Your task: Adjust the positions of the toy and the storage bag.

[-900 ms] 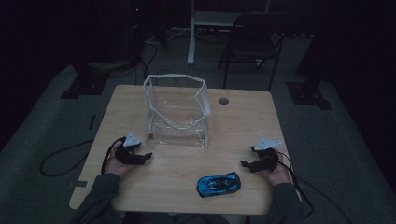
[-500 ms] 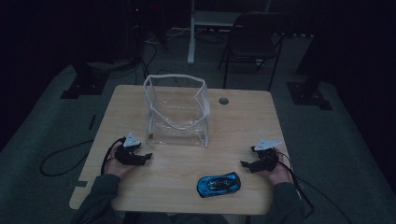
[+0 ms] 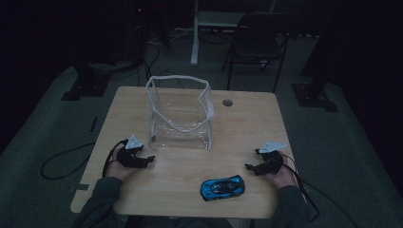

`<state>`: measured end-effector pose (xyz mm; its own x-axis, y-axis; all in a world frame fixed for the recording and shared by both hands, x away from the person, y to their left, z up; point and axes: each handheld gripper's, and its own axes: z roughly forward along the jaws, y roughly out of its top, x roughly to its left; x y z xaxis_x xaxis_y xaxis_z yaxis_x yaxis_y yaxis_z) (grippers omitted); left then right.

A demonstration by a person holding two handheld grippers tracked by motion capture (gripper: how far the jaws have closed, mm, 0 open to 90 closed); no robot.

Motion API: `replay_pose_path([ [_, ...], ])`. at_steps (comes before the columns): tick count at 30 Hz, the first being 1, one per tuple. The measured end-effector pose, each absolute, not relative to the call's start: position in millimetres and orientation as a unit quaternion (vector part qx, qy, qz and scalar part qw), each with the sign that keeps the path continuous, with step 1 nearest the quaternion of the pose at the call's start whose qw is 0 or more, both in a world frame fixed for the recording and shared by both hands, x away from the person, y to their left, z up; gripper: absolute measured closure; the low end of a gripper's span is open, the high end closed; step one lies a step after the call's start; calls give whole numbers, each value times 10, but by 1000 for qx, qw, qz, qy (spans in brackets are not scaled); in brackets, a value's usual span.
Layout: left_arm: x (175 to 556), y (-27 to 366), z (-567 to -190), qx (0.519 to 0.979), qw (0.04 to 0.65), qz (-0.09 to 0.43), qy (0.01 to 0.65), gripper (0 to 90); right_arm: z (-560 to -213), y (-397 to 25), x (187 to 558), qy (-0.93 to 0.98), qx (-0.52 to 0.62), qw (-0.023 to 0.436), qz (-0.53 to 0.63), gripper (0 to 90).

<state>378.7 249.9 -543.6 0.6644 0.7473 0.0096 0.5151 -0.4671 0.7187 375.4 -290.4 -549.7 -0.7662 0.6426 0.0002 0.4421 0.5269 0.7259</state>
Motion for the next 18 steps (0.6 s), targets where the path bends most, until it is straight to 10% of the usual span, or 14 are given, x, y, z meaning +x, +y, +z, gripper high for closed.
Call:
replay_pose_path([
  [18,3807,2510,-5441,844,355,160,368,229,-5476,-2860,3730,855,342,138,365,153],
])
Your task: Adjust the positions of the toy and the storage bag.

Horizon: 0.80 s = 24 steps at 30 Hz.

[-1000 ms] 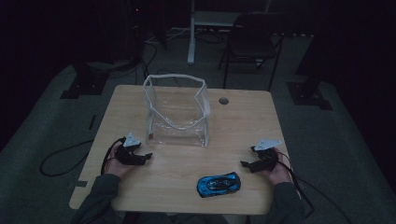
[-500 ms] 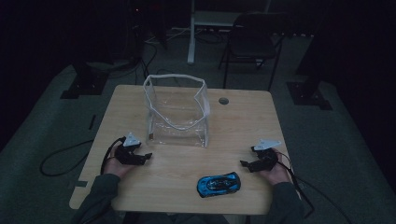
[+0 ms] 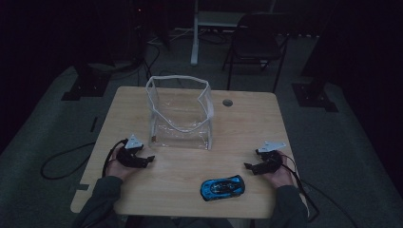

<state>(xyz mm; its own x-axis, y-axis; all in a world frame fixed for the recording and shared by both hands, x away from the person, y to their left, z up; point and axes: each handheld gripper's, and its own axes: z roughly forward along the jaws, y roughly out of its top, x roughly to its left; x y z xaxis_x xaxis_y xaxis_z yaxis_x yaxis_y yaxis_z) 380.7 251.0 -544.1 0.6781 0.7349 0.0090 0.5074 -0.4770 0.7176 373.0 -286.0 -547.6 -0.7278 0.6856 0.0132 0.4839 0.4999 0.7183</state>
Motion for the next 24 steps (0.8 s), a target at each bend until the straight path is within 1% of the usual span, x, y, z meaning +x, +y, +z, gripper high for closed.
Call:
replay_pose_path([
  [2,3808,2508,-5440,844,355,160,369,221,-5460,-2863,3725,853,346,134,367,176],
  [4,3808,2509,-5440,844,355,160,368,221,-5434,-2867,3721,850,349,138,371,179],
  [6,3808,2510,-5440,847,353,158,364,214,-5397,-2869,3710,847,350,141,375,206],
  [11,3809,2508,-5440,847,353,159,365,203,-5321,-2858,3682,839,354,151,385,209],
  [13,3810,2509,-5439,847,353,158,365,203,-5301,-2854,3668,838,353,152,388,246],
  [17,3811,2507,-5436,847,352,158,366,207,-5270,-2845,3666,836,354,156,389,246],
  [24,3802,2501,-5420,850,351,154,362,253,-5222,-2805,3652,835,351,162,391,244],
])
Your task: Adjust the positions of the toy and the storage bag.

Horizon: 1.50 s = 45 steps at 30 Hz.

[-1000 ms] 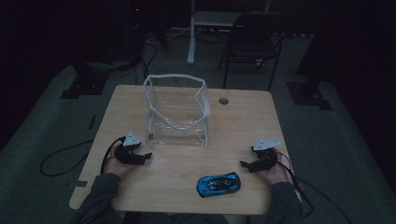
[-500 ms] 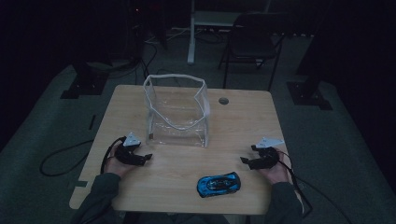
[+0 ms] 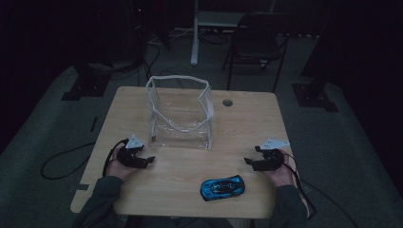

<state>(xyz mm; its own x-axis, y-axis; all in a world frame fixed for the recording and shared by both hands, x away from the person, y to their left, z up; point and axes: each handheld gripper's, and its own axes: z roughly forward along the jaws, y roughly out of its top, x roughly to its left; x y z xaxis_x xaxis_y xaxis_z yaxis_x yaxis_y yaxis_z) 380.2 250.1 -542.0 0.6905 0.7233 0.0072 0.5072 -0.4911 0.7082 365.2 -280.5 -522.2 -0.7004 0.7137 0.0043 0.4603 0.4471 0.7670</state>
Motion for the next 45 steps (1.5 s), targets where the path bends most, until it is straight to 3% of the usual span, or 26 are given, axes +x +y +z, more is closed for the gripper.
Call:
replay_pose_path([
  [6,3799,2489,-5399,850,354,142,363,318,-5201,-2781,3654,834,355,165,388,255],
  [11,3798,2475,-5394,851,354,139,363,319,-5134,-2725,3641,834,349,174,391,258],
  [14,3782,2467,-5365,847,365,147,357,320,-5099,-2696,3635,833,344,176,396,328],
  [20,3778,2482,-5338,844,372,148,357,324,-5043,-2674,3633,833,338,179,399,376],
  [45,3794,2565,-5118,824,411,158,357,361,-4742,-2438,3713,837,304,202,407,430],
])
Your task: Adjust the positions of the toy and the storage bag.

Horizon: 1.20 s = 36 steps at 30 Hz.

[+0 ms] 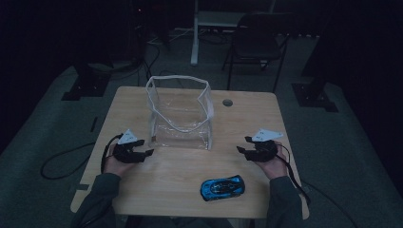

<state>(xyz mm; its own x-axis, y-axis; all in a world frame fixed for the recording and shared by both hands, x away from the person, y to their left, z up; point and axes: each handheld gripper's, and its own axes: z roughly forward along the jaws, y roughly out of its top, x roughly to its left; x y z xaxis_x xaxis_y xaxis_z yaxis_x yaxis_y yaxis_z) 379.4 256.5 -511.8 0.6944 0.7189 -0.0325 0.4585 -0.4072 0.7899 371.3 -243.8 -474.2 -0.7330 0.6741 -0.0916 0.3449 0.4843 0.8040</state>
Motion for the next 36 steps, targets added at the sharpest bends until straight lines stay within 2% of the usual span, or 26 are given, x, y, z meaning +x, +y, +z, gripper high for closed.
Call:
replay_pose_path([
  [19,3877,2606,-4907,813,424,180,356,365,-4572,-2238,3789,838,277,205,422,455],
  [27,3916,2599,-4842,810,428,184,357,365,-4501,-2192,3814,838,268,203,431,511],
  [36,3957,2583,-4790,808,431,187,355,364,-4457,-2102,3843,839,257,204,435,512],
])
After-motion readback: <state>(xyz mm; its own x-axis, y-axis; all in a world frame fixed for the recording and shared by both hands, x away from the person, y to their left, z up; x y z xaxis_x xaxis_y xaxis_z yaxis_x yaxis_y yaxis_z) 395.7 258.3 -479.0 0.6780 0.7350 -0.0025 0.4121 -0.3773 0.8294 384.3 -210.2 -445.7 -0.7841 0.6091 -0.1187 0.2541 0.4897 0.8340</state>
